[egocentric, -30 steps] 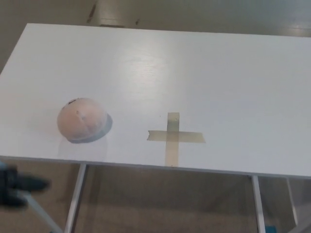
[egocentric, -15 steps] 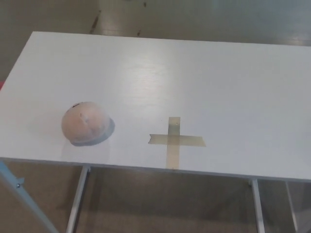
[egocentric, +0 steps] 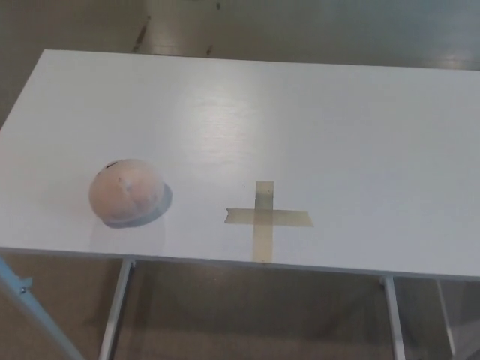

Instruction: Use the left hand to take the pink dumpling toy on a person's hand and put it on the desk.

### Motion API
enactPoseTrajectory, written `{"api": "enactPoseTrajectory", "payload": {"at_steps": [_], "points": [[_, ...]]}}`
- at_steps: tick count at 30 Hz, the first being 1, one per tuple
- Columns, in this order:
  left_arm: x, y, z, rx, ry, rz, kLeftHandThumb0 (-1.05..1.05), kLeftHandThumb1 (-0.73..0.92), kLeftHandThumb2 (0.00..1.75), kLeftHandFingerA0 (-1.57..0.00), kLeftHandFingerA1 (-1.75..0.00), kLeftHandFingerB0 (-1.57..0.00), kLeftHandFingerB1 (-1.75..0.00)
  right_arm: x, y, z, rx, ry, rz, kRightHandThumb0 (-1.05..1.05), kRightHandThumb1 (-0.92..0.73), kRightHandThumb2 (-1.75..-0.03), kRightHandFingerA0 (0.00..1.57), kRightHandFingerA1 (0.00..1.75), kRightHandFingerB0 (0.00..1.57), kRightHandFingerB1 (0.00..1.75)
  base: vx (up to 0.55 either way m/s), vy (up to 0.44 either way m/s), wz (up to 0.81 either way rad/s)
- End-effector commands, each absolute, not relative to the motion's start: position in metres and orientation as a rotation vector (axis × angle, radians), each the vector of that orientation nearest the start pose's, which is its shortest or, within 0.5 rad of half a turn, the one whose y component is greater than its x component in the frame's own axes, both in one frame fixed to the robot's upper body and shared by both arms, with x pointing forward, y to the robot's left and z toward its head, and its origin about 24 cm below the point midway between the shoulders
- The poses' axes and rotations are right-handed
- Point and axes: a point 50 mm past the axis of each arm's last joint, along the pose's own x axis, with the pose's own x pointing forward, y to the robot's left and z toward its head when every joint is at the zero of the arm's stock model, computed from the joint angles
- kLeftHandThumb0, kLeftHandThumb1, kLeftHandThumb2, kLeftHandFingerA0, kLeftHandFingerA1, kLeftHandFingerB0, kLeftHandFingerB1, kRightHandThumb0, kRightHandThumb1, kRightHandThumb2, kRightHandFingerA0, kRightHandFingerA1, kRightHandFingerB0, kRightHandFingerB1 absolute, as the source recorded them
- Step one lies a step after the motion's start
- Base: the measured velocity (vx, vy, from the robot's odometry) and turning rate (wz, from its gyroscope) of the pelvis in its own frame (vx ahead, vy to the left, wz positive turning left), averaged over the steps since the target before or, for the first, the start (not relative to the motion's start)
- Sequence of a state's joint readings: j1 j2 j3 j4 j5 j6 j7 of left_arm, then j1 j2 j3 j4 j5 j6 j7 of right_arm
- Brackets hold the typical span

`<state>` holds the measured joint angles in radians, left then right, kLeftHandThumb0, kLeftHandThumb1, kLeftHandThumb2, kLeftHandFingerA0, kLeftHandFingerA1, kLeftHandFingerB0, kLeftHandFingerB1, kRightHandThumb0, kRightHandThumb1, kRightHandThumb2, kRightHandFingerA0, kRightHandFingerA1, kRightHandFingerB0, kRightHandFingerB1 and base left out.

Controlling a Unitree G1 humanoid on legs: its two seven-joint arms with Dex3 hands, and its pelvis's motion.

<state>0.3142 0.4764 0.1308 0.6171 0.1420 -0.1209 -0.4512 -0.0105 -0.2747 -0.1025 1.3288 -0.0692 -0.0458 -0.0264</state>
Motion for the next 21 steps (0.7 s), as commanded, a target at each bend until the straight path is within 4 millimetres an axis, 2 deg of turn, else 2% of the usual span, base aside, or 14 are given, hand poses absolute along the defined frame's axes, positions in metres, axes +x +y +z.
{"api": "enactPoseTrajectory", "payload": {"at_steps": [1, 8, 16, 21], "points": [[0.038, 0.326, -0.125, 0.469, 1.185, -0.01, -0.6, 0.84, 0.66, -0.35, -0.33, -0.3, -0.31, 0.028, -0.265, -0.16, -0.257, 1.263, -0.283, -0.29, -0.7, -0.6, 0.69, 0.46, 0.54, 0.41, 0.0, 0.0, 0.0], [0.047, 0.329, -0.125, 0.481, 1.183, -0.014, -0.57, 0.83, 0.65, -0.35, -0.33, -0.3, -0.31, 0.039, -0.263, -0.161, -0.261, 1.254, -0.269, -0.3, -0.7, -0.6, 0.69, 0.46, 0.53, 0.41, 0.0, 0.0, 0.0], [0.06, 0.323, -0.128, 0.488, 1.146, -0.023, -0.57, 0.83, 0.65, -0.37, -0.34, -0.3, -0.31, 0.053, -0.272, -0.156, -0.283, 1.225, -0.246, -0.31, -0.71, -0.61, 0.63, 0.44, 0.5, 0.4, 0.0, 0.0, 0.0], [0.061, 0.322, -0.129, 0.493, 1.148, -0.018, -0.57, 0.83, 0.65, -0.37, -0.34, -0.3, -0.31, 0.061, -0.272, -0.156, -0.294, 1.216, -0.226, -0.31, -0.71, -0.61, 0.62, 0.44, 0.51, 0.4, 0.0, 0.0, 0.0]]}}
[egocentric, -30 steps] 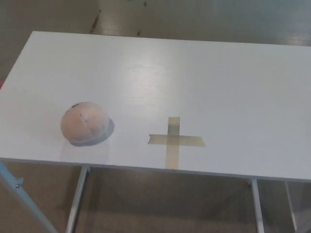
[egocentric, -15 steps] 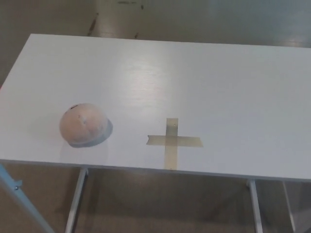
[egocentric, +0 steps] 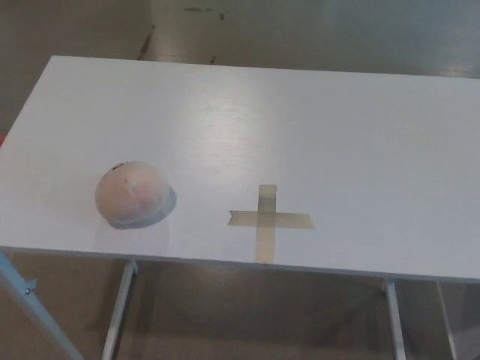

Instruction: Use the left hand to take the pink dumpling toy on a person's hand and put it on the desk.

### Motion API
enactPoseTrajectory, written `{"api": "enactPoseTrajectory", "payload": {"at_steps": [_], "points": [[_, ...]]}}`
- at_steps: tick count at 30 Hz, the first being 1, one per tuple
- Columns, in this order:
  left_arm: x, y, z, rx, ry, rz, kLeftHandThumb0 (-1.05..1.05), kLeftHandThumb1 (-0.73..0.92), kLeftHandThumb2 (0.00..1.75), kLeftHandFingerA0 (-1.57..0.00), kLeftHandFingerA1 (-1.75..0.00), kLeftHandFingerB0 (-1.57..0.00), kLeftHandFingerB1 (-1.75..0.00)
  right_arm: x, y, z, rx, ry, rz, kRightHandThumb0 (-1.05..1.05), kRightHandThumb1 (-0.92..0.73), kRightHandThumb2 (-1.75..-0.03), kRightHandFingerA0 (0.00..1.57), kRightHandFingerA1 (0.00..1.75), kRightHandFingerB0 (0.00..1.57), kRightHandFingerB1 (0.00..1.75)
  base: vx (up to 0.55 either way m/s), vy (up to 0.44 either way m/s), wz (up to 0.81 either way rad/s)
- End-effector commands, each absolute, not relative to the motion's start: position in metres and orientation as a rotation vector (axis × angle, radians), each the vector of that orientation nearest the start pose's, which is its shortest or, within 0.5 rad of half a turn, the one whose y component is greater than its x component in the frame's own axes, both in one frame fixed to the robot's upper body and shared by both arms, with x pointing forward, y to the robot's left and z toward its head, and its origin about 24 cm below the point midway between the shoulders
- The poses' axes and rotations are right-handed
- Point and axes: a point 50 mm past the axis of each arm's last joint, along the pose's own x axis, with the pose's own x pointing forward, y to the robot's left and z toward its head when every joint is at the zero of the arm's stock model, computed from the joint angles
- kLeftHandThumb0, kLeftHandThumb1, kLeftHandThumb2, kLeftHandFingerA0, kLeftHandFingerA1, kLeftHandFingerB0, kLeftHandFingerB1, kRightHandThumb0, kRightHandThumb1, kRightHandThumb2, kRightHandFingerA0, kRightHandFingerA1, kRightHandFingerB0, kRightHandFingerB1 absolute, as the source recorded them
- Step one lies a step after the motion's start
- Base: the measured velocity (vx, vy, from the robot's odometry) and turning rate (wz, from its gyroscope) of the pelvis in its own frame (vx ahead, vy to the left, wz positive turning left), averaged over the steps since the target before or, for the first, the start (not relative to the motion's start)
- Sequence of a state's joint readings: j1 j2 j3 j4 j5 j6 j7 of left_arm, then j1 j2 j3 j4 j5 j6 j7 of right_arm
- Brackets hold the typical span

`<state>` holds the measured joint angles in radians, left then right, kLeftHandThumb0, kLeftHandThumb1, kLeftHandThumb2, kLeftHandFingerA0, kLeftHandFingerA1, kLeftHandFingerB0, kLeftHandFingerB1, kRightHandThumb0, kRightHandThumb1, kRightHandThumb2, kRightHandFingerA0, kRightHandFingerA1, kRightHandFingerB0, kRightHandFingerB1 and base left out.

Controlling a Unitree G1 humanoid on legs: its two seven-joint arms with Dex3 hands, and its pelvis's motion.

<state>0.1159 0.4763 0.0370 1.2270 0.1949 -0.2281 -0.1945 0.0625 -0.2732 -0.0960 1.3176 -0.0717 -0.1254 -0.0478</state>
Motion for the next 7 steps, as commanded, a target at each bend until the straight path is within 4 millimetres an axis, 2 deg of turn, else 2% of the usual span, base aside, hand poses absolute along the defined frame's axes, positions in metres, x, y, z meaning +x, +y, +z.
{"api": "enactPoseTrajectory", "payload": {"at_steps": [1, 2, 7], "points": [[0.061, 0.3227, -0.1285, 0.491, 1.146, -0.014, -0.56, 0.83, 0.65, -0.37, -0.34, -0.31, -0.31, 0.0629, -0.2704, -0.1558, -0.296, 1.212, -0.219, -0.31, -0.72, -0.61, 0.62, 0.44, 0.52, 0.41, 0.0, 0.0, 0.0], [0.0618, 0.3235, -0.128, 0.49, 1.143, -0.012, -0.56, 0.65, 1.0, -0.33, -0.52, -0.18, -0.44, 0.0651, -0.2691, -0.1559, -0.295, 1.208, -0.211, -0.31, -0.72, -0.62, 0.62, 0.44, 0.51, 0.4, 0.0, 0.0, 0.0], [0.0659, 0.3245, -0.1272, 0.488, 1.14, -0.015, -0.55, 0.65, 1.0, -0.34, -0.53, -0.18, -0.44, 0.0668, -0.2688, -0.1561, -0.284, 1.217, -0.21, -0.31, -0.72, -0.62, 0.62, 0.44, 0.53, 0.41, 0.0, 0.0, 0.0]]}}
